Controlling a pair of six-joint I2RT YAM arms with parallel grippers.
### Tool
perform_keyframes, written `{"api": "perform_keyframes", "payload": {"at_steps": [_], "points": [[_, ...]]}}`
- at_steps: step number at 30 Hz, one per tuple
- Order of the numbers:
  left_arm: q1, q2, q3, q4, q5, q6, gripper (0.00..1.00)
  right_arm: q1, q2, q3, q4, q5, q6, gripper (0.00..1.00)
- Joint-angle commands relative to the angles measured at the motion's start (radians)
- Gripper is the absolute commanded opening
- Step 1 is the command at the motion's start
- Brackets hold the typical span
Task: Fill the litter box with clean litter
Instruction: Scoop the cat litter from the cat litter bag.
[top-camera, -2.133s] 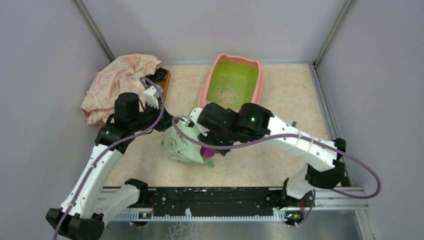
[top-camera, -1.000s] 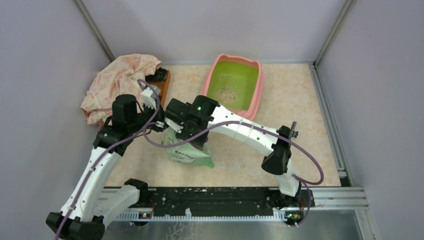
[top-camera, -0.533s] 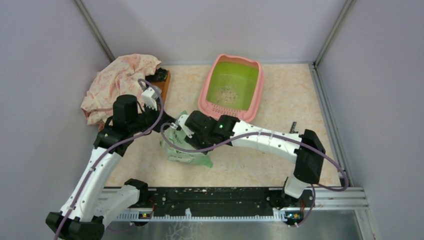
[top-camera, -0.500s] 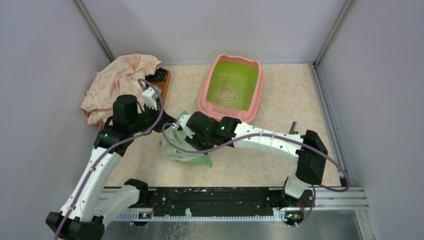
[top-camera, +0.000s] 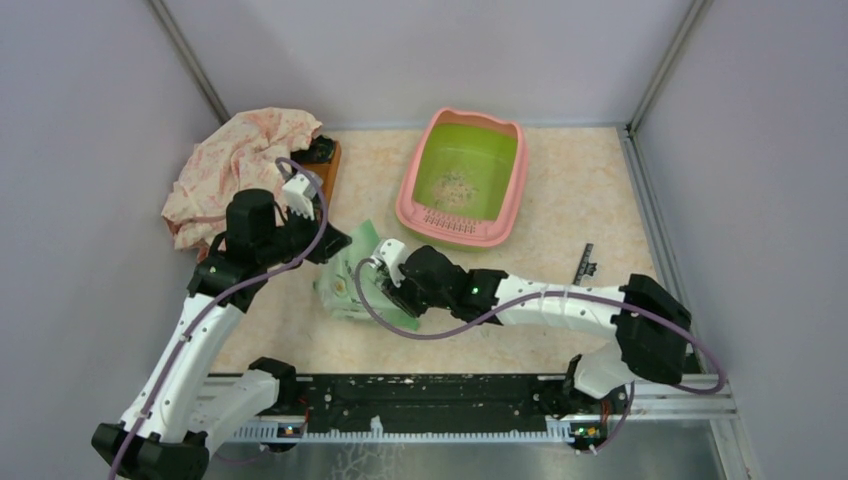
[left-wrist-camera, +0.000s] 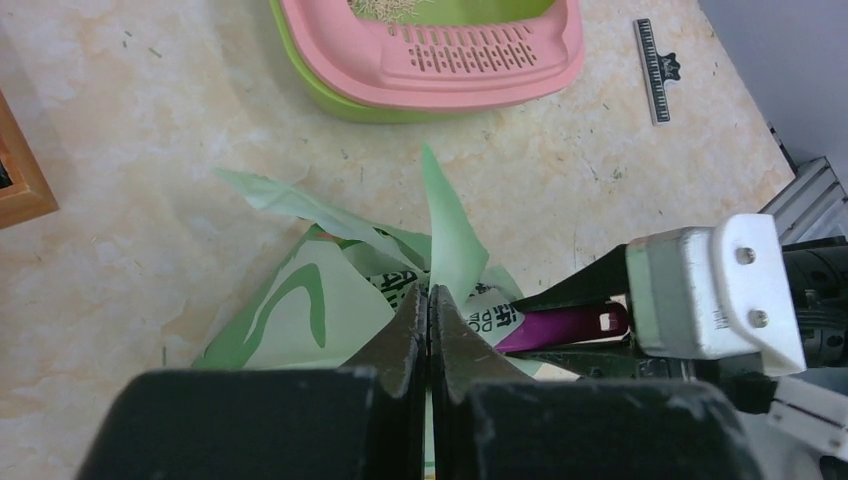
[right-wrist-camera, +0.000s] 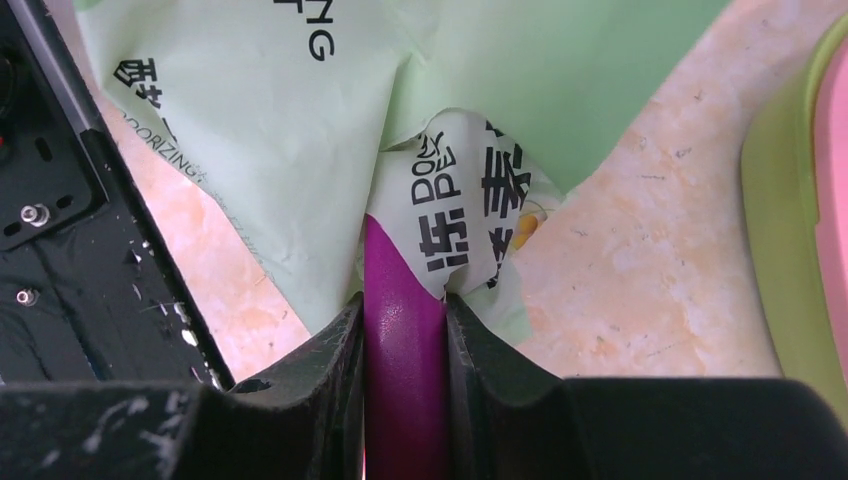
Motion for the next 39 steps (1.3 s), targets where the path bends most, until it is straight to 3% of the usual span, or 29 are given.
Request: {"api": "perform_keyframes", "payload": {"at_steps": [1,14,29,39], "points": [[-0.013,-0.012,0.044,0.103,0.078,-0.016,0.0,-0.013,-0.158,-0.127,0.232,0.119,0.024,0.0],[-0.013,0.024,0.067,0.095,0.05,-0.008,0.0,-0.007,-0.477,-0.353,0.278,0.193,-0.002,0.0],[-0.013,0.062,0.094,0.093,0.041,-0.003,0.0,0.066,-0.828,-0.449,0.071,0.325,-0.017,0.0],[-0.013,0.072,0.103,0.086,0.035,-0.001,0.0,0.121,-0.968,-0.461,-0.054,0.406,0.073,0.0]]}}
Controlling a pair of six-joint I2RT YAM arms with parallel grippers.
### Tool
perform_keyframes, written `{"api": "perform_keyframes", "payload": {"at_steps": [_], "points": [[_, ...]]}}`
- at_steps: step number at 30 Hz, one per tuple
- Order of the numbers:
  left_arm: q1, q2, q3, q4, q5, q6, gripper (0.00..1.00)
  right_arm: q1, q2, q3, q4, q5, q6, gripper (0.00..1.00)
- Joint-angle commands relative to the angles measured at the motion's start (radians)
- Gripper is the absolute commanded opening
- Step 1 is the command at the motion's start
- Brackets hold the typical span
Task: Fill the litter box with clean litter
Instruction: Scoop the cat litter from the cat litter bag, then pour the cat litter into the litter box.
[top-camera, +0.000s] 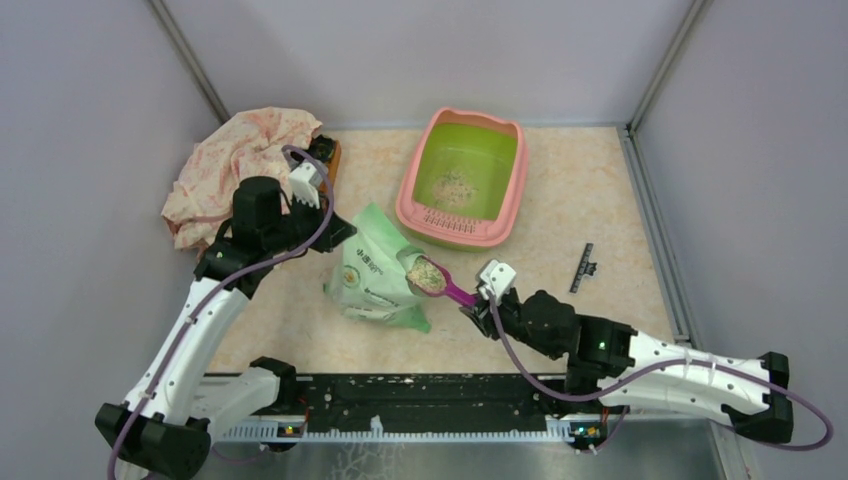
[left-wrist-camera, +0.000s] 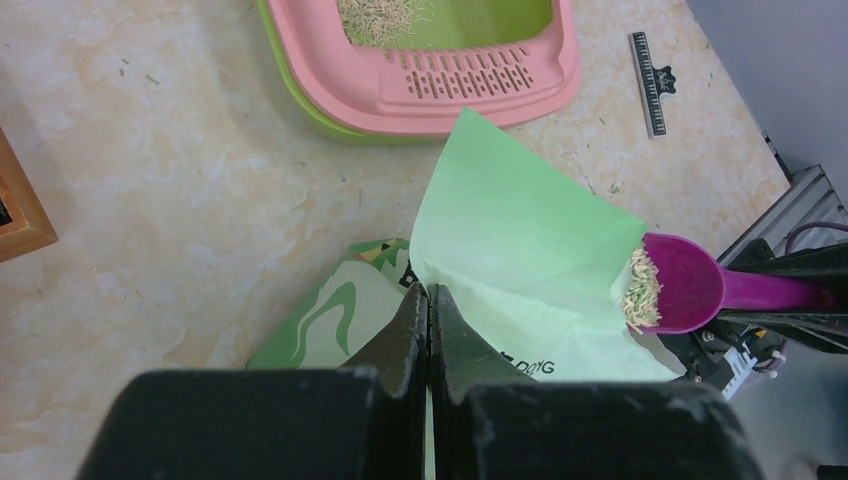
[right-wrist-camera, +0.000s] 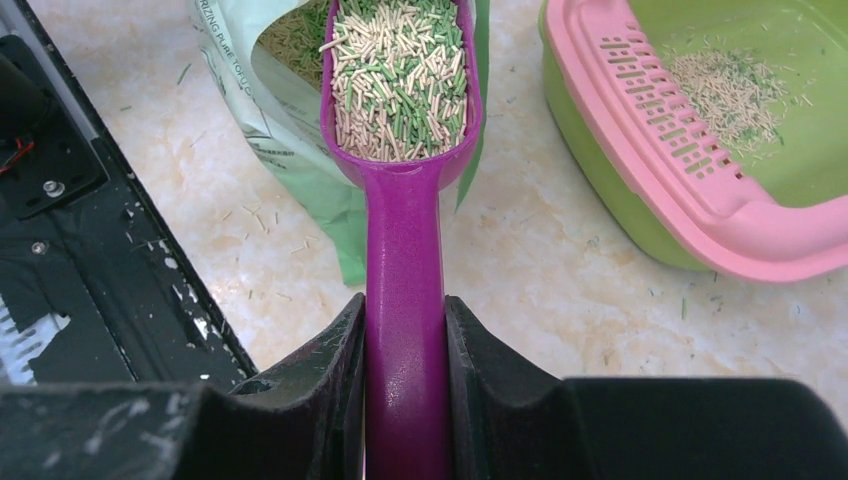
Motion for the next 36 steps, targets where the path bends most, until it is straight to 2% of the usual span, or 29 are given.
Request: {"api": "perform_keyframes", "payload": {"at_steps": [1,5,21,26,31,33,36], "points": [[-0.006,-0.012,0.054,0.049,0.029,0.0,0.0,0.023,-0.108,0.023,-0.005,0.132,0.048,0.0],[-0.006,-0.005,0.055,0.051,0.03,0.001,0.0,0.024,-0.172,0.033,-0.021,0.144,0.043,0.0],[-0.005,0.001,0.066,0.049,0.033,0.004,0.0,0.024,-0.191,0.13,-0.051,0.209,0.001,0.0],[-0.006,-0.002,0.058,0.059,0.042,0.004,0.0,0.024,-0.149,0.197,-0.066,0.273,-0.037,0.0],[-0.006,-0.002,0.056,0.067,0.055,0.002,0.0,0.017,-0.027,0.259,-0.056,0.367,-0.101,0.0],[-0.006,-0.004,0.055,0.071,0.06,0.0,0.0,-0.029,0.036,0.293,-0.061,0.34,-0.105,0.0],[-0.006,-0.008,0.053,0.076,0.069,-0.005,0.0,-0.205,0.123,0.349,-0.074,0.183,-0.067,0.0]]}}
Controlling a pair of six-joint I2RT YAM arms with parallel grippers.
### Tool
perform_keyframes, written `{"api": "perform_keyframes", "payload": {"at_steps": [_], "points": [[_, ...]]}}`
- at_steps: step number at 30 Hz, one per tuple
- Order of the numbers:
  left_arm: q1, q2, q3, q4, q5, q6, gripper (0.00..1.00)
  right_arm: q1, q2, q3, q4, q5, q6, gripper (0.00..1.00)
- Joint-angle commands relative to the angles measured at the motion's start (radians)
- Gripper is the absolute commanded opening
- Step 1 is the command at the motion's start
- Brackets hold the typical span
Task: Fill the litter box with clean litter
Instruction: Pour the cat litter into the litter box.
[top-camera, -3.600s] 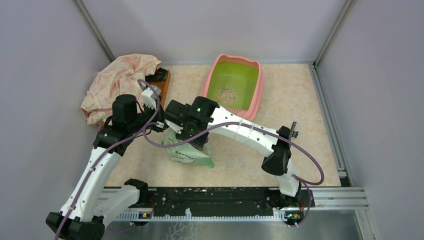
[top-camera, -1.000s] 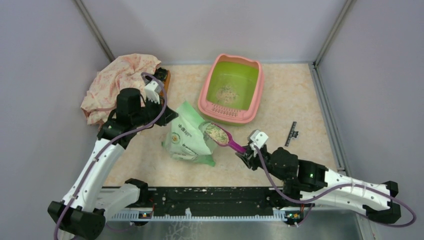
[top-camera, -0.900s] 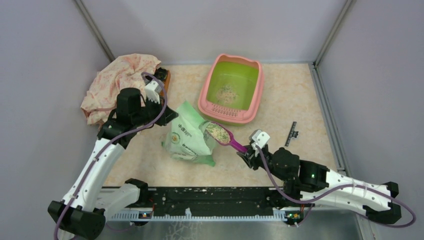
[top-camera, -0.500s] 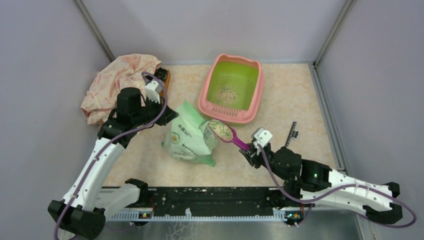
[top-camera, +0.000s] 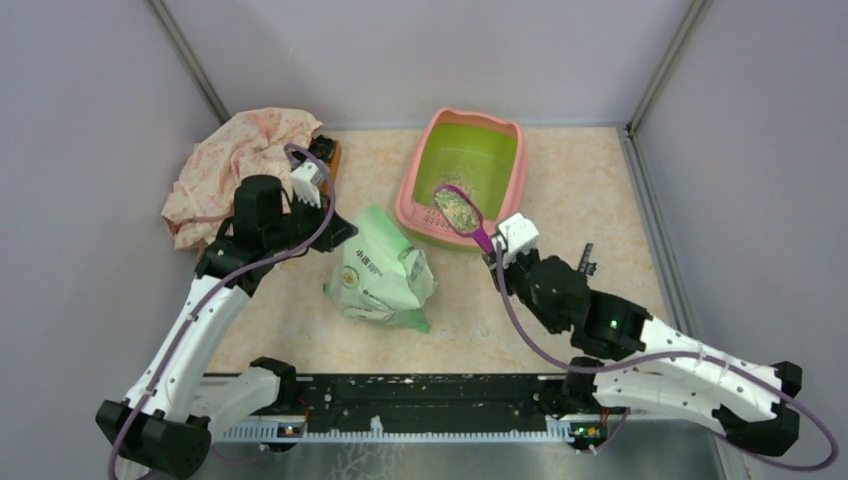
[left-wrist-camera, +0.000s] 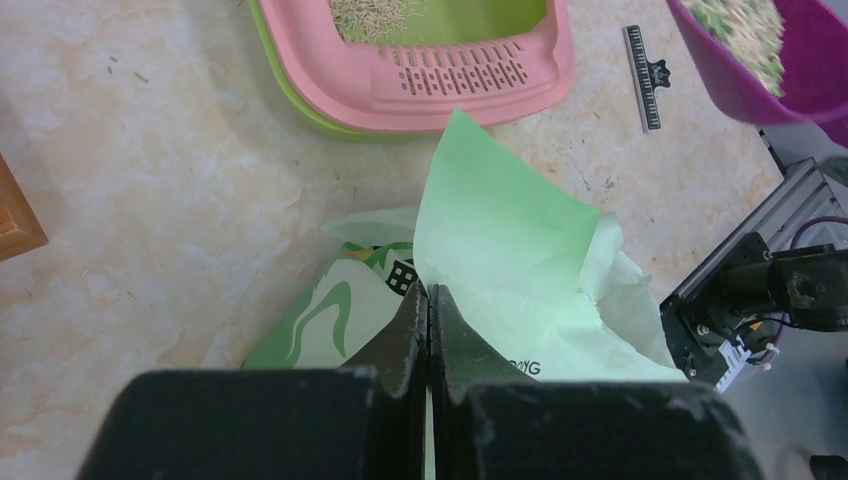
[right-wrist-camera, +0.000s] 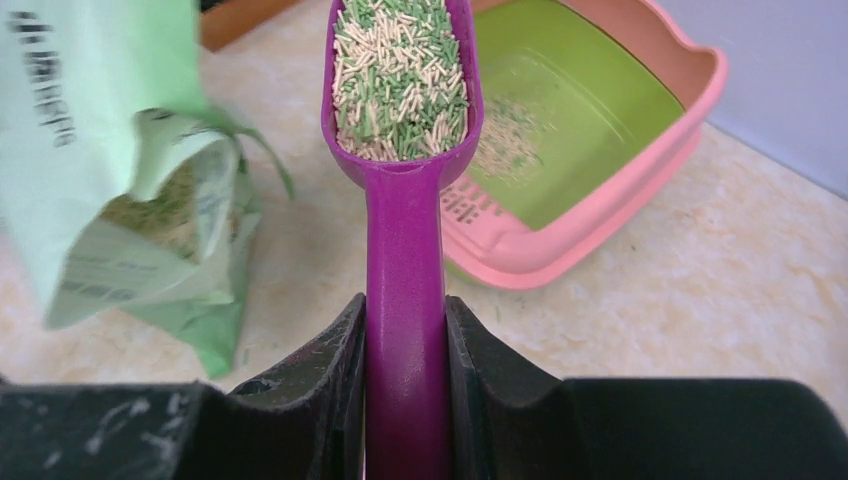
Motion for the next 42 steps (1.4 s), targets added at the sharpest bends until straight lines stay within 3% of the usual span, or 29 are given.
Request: {"api": "perform_keyframes", "payload": {"at_steps": [1,12,20,24,27,36,42], "points": [[-0.006,-0.023,0.042,0.082,0.059,-0.01,0.0,-0.206,0.101,0.107,0.064,-0.145,0.008,0.0],[-0.006,-0.05,0.028,0.084,0.074,-0.019,0.0,-0.493,0.443,0.294,0.023,-0.401,0.057,0.0],[-0.006,-0.061,0.024,0.089,0.087,-0.021,0.0,-0.667,0.829,0.669,-0.245,-0.527,0.063,0.0],[-0.006,-0.064,0.017,0.091,0.094,-0.023,0.0,-0.678,1.121,0.926,-0.47,-0.481,0.02,0.0],[-0.006,-0.07,0.015,0.091,0.095,-0.026,0.0,-0.678,1.24,1.057,-0.569,-0.428,-0.009,0.0],[-0.005,-0.083,0.009,0.085,0.092,-0.028,0.0,-0.678,1.231,1.144,-0.562,-0.374,-0.011,0.0],[-0.006,-0.08,0.015,0.083,0.09,-0.031,0.0,-0.676,1.084,1.029,-0.431,-0.335,-0.01,0.0]]}}
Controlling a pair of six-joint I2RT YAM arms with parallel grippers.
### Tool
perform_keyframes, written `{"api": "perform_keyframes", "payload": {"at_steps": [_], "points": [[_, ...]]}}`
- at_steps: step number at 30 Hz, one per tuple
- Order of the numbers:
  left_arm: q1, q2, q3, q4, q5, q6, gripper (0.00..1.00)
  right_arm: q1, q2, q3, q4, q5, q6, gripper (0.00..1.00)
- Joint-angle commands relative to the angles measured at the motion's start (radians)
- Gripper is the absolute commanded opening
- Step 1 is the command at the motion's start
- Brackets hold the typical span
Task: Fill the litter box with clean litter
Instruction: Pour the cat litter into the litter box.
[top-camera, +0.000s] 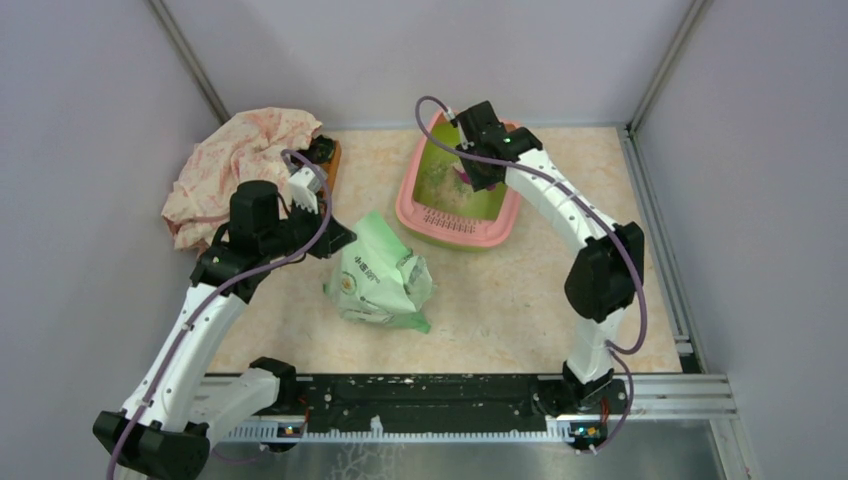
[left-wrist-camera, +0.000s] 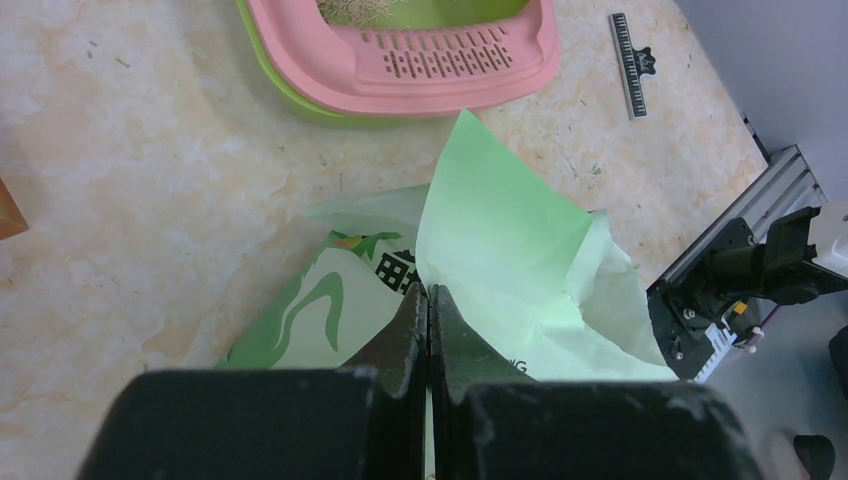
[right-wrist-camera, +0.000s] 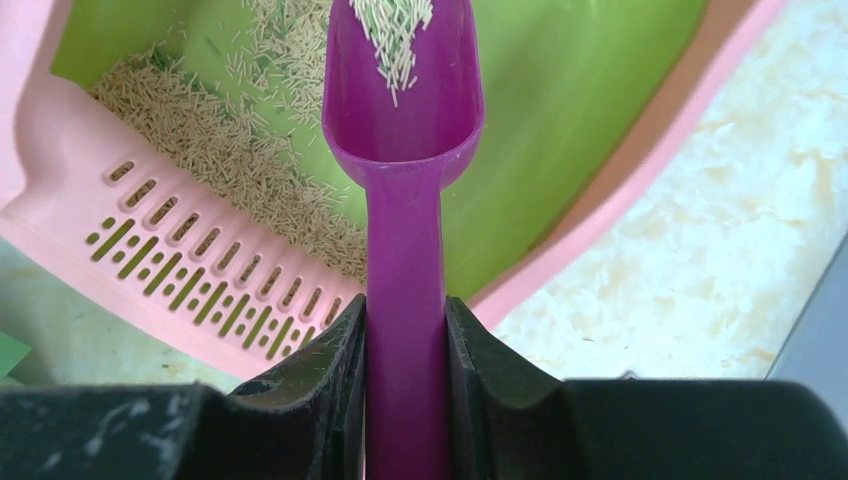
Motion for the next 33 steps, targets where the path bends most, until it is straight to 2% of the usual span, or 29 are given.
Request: {"api": "perform_keyframes", "payload": {"at_steps": [1,4,7,15,21,24,27,33], "points": [[-0.006,-0.036,0.029,0.117,0.066,-0.027,0.0,-0.004,-0.159,-0.047,0.1,0.046,-0.014,0.0],[-0.007,-0.032,0.029,0.121,0.072,-0.033,0.0,-0.008,-0.148,-0.042,0.016,0.047,-0.026,0.0],[-0.007,-0.03,0.027,0.122,0.072,-0.037,0.0,-0.014,-0.227,-0.16,0.102,0.028,-0.02,0.0],[-0.006,-0.033,0.031,0.115,0.07,-0.038,0.0,-0.021,-0.201,-0.182,0.065,0.004,-0.019,0.0],[-0.006,-0.037,0.035,0.107,0.065,-0.035,0.0,-0.02,-0.303,-0.209,0.193,0.032,-0.012,0.0],[-0.006,-0.036,0.035,0.109,0.067,-0.036,0.0,-0.023,-0.256,-0.176,0.151,0.027,-0.018,0.0],[-0.006,-0.036,0.036,0.112,0.068,-0.036,0.0,-0.028,-0.126,-0.11,-0.003,-0.014,-0.029,0.0],[-0.006,-0.032,0.042,0.1,0.063,-0.027,0.0,-0.025,-0.164,-0.192,0.076,-0.043,-0.011,0.0]]}}
